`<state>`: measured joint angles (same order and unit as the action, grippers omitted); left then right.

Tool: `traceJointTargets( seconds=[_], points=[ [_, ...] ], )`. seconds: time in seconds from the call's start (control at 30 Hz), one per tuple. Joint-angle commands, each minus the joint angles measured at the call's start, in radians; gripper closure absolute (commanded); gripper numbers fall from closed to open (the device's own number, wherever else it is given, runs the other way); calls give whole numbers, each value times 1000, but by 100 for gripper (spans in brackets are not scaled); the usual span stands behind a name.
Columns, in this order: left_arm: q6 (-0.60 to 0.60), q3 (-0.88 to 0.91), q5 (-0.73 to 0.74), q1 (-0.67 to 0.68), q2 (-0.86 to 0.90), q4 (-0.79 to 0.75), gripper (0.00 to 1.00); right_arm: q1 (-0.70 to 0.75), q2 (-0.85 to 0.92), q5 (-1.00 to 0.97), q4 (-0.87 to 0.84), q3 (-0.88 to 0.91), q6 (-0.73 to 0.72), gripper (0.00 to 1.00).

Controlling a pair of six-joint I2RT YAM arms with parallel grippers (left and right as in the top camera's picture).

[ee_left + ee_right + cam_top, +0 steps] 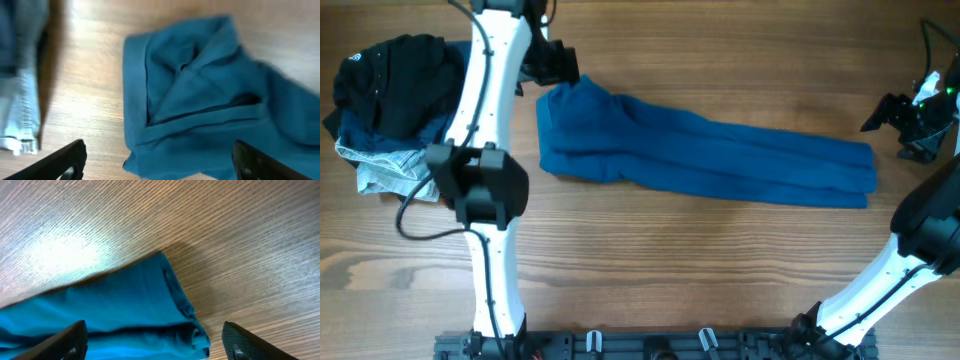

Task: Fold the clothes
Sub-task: 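Release the left gripper and pull the shirt's right end rightward with the right gripper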

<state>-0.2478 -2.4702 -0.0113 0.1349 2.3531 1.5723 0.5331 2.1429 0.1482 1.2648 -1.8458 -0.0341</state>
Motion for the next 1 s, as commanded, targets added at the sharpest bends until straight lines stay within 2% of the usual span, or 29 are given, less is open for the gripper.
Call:
traceJointTargets(
  seconds=[0.0,0.03,0.13,0.37,0.4,0.47,0.53,0.6,0.8,0.97],
  points=[
    [-22,-3,-17,-16,-179,-74,5,3,-6,-3,-21,72,46,14],
    [-21,-3,-17,-16,-210,-100,4,3,-6,6,-34,106,47,18],
    [-21,-3,-17,-17,-260,-135,0,3,-6,6,-72,197,45,22],
    [-18,-3,-17,-22,-283,-142,0,3,-6,34,-184,334,-3,23],
    [-18,-3,-26,-22,-283,-148,0,3,-6,58,-217,363,-9,30],
    [-18,-3,-52,-22,-283,-155,0,3,-6,67,-252,398,-40,61],
    [-18,-3,-70,-22,-283,-156,1,0,-6,79,-306,452,-75,82],
    [-18,-3,-70,-22,-283,-156,1,-5,-6,82,-350,486,-103,96],
    [-19,-3,-81,-22,-278,-156,0,15,-8,82,-391,482,-155,96],
    [-19,-3,-89,-22,-278,-159,2,111,-8,108,-401,431,-176,95]
  ],
)
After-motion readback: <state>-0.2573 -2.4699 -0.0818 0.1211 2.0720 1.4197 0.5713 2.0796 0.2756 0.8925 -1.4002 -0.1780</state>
